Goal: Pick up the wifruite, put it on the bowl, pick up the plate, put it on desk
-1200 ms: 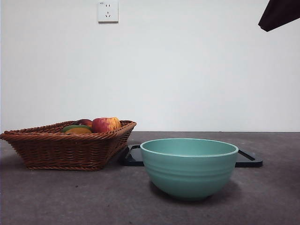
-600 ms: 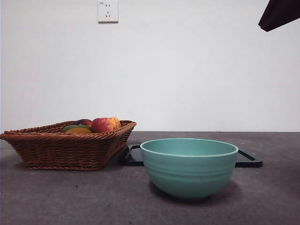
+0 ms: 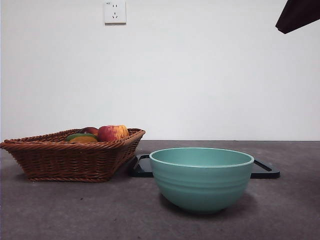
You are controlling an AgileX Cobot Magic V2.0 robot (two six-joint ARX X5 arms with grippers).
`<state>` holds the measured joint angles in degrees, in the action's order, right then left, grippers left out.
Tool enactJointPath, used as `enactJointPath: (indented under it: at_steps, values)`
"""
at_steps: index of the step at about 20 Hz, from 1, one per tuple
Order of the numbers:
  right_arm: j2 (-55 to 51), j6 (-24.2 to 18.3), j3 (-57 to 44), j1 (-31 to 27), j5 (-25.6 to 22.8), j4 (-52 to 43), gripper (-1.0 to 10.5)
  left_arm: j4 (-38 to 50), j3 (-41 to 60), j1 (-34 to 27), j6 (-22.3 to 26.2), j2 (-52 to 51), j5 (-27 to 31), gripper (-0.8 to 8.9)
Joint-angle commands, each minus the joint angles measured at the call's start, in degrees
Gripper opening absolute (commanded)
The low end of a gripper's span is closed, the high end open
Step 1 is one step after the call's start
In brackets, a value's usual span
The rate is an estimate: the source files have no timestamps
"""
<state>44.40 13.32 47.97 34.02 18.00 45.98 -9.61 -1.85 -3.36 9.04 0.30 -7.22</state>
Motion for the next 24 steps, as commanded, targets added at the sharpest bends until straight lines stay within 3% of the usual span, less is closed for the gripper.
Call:
enactJointPath:
  at_steps: [1, 20, 22, 24]
  values:
    - [0.4, -0.3, 0.9, 0.4, 0.0, -0.6, 0.1, -0.9, 1.2, -0.2, -1.2, -0.1, 0.2, 0.19]
    - [0.4, -0.3, 0.9, 0.4, 0.0, -0.6, 0.1, -0.9, 1.2, -0.2, -1.4, -0.1, 0.2, 0.19]
    - [-0.1, -1.4, 0.9, 0.3, -0.3, -1.1, 0.1, -0.9, 1.2, -0.2, -1.4, -0.1, 0.2, 0.19]
    - [-1.4, -4.7, 0.7, -1.8, -4.4, -4.4, 0.1, -0.9, 1.2, -0.2, -1.4, -0.1, 0.2, 0.19]
